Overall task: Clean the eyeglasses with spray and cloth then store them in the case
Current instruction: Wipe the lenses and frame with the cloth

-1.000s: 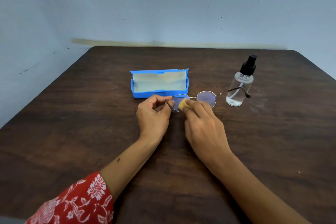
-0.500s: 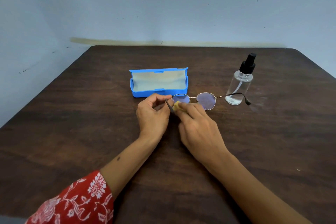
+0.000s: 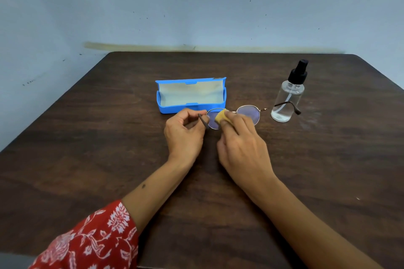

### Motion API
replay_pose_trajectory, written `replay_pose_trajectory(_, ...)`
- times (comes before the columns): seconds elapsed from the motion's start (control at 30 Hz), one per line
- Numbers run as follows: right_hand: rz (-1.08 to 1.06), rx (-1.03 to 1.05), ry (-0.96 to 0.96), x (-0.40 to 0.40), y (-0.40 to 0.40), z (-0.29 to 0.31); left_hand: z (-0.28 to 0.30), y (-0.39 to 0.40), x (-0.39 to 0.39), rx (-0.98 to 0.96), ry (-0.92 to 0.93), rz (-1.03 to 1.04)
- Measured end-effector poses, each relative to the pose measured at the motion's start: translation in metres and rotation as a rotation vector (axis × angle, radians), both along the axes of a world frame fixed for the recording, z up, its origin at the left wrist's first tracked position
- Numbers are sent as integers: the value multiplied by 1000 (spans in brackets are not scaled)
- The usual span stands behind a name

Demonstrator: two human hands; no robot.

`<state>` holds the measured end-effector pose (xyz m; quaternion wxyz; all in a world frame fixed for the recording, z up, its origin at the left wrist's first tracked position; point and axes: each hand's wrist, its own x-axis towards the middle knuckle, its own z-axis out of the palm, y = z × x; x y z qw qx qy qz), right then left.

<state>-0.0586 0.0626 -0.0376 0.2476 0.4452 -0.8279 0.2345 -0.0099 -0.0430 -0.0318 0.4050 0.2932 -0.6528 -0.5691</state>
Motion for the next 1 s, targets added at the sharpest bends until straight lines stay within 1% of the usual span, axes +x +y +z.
replay_pose_trajectory(0.07, 11, 8, 3, 0, 0, 0, 1, 1, 0, -3, 2, -1)
replay_pose_trajectory(0.17, 91, 13, 13, 3, 1, 0, 2, 2, 1, -23, 6, -3)
replay_pose_trajectory(0.33, 9, 2, -6, 0, 1, 0, 1, -1, 0, -13, 0, 3)
replay_pose_trajectory(0.5, 137, 8, 7, 4, 0, 1, 3, 2, 1, -50, 8, -3)
replay_pose_trajectory(0.67, 19, -13, -20, -1, 2, 2, 0, -2, -2, -3, 6, 3)
replay_pose_trajectory(0.73, 26, -9, -20, 0, 1, 1, 0, -1, -1, -7, 6, 3)
replay_pose_trajectory(0.87, 118, 13, 5, 3, 0, 2, 1, 0, 0, -44, 17, 2)
replay_pose_trajectory(1.0, 22, 14, -37, 0, 0, 2, -1, -1, 0, -27, 17, 0)
